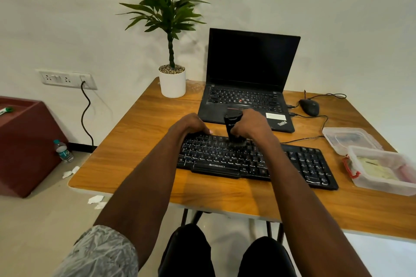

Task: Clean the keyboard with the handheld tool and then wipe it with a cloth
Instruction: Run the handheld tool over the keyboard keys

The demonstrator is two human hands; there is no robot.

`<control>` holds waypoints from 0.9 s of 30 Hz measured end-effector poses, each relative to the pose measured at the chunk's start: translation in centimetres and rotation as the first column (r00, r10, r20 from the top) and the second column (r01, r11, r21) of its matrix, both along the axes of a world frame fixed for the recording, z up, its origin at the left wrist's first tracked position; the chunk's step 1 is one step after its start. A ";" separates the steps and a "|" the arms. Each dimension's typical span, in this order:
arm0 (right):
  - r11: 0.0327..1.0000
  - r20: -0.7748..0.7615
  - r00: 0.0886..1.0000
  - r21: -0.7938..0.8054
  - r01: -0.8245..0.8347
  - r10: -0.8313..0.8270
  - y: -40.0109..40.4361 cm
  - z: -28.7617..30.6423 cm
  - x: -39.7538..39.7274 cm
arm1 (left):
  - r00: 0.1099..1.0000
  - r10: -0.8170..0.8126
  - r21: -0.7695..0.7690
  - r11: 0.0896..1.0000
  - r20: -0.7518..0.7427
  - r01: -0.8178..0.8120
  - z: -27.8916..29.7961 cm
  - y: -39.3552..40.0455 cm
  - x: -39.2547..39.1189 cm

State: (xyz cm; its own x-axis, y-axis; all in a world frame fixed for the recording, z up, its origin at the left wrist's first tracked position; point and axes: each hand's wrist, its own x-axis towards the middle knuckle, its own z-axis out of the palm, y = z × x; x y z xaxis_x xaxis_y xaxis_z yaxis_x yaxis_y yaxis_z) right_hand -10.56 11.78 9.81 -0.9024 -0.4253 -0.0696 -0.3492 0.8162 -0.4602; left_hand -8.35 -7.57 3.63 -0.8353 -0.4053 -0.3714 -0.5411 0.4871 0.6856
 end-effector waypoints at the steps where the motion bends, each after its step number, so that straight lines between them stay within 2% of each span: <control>1: 0.999 0.024 0.999 -0.021 -0.044 0.045 -0.7 0.0 0.5 | 1.000 -0.005 -0.005 1.000 -0.003 0.005 0.1 0.0 0.0; 3: 0.988 0.086 0.989 -0.101 -0.115 0.124 -2.1 0.1 1.7 | 1.000 -0.015 -0.054 0.998 -0.018 0.014 0.3 0.2 0.1; 6: 0.960 0.157 0.972 -0.248 -0.131 0.173 -3.5 -0.3 2.4 | 0.994 -0.089 -0.111 0.991 -0.070 0.081 0.1 -0.3 0.1; 8: 0.966 0.169 0.971 -0.221 -0.132 0.171 -3.4 -0.3 2.3 | 0.988 -0.117 -0.117 0.988 -0.101 0.105 0.1 -0.6 0.7; 14: 0.998 0.052 0.997 0.026 -0.058 0.056 -1.6 0.3 0.8 | 0.932 0.054 0.034 0.998 -0.359 -0.045 -1.8 -2.8 3.3; 16: 0.998 0.032 0.997 0.002 -0.068 0.068 -2.6 0.2 1.2 | 0.875 0.168 0.163 0.981 -0.454 -0.104 -2.9 -3.2 4.2; 19: 0.982 0.096 0.985 -0.133 -0.133 0.147 -4.8 -0.6 2.5 | 0.759 0.341 0.369 0.918 -0.555 -0.143 -3.9 -2.7 5.0; 23: 0.952 0.154 0.969 -0.268 -0.148 0.194 -5.6 -0.9 2.8 | 0.660 0.436 0.449 0.879 -0.612 -0.164 -4.1 -1.9 4.9; 25: 0.972 0.139 0.979 -0.204 -0.117 0.147 -4.3 -0.7 1.8 | 0.648 0.458 0.480 0.863 -0.609 -0.159 -4.5 -2.1 4.8; 27: 0.996 0.077 0.995 -0.073 -0.051 0.056 -2.8 -0.3 0.5 | 0.648 0.474 0.492 0.853 -0.596 -0.172 -4.6 -2.2 4.8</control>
State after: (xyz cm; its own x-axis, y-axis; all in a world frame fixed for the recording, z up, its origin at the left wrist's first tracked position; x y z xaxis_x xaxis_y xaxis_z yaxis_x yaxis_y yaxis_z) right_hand -10.02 9.01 9.47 -0.8710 -0.4794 -0.1071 -0.3521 0.7614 -0.5443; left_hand -3.57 -9.75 -0.97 -0.7472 -0.6616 0.0628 0.0746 0.0104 0.9972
